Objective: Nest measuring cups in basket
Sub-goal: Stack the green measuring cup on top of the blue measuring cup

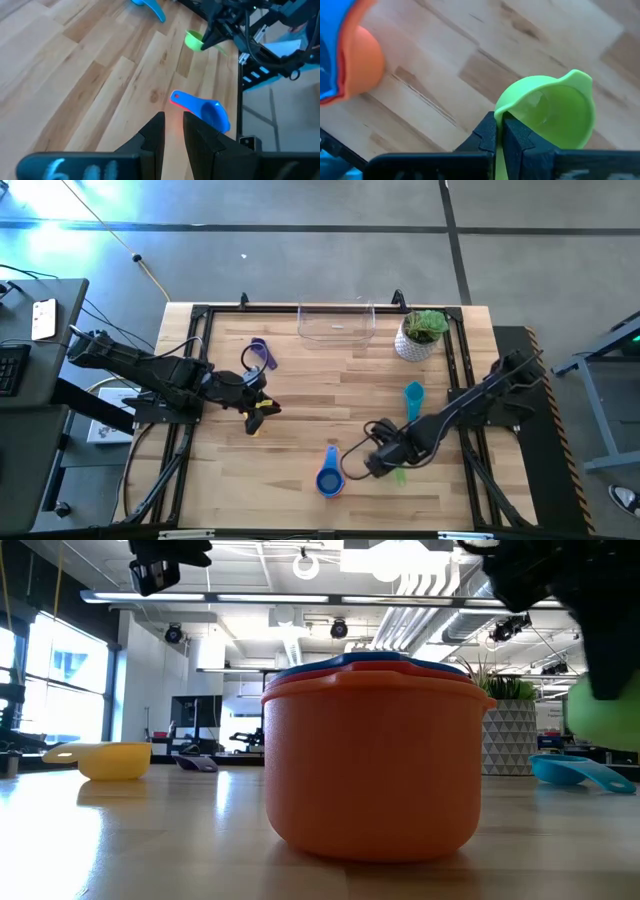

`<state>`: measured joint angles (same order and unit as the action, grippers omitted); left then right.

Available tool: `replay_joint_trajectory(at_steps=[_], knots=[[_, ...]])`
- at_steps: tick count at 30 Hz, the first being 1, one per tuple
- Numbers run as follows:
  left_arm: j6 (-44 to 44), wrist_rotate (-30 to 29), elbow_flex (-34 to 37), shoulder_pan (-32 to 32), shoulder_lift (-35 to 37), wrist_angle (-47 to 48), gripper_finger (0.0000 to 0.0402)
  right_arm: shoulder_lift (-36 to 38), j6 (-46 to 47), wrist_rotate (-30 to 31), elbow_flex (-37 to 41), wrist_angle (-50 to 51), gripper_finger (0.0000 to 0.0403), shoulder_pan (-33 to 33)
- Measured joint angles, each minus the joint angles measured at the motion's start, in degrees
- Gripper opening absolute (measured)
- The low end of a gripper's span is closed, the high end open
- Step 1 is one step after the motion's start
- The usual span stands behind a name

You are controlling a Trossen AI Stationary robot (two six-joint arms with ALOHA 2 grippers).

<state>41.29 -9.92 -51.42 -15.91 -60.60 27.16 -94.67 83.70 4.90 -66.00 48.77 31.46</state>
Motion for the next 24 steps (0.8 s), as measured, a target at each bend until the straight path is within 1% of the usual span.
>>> replay_joint_trajectory(at_steps=[5,10,16,24], knots=[[6.88,0.64,0.0,0.95,0.02,0.0,0.006,0.0,-12.2,-0.05,0.0,-0.65,0.0,-4.07],[14.39,0.45,0.0,0.95,0.0,0.0,0.006,0.0,-28.29,-2.13,-0.34,-2.49,0.0,-8.49],[20.92,-3.55,0.0,0.95,0.0,-0.07,0.006,0.0,-47.93,-1.77,-4.55,-2.27,0.0,-11.94],[29.28,-3.93,0.0,0.95,0.0,-0.06,0.006,0.0,-74.51,-1.52,-10.43,-2.37,0.0,-13.9]])
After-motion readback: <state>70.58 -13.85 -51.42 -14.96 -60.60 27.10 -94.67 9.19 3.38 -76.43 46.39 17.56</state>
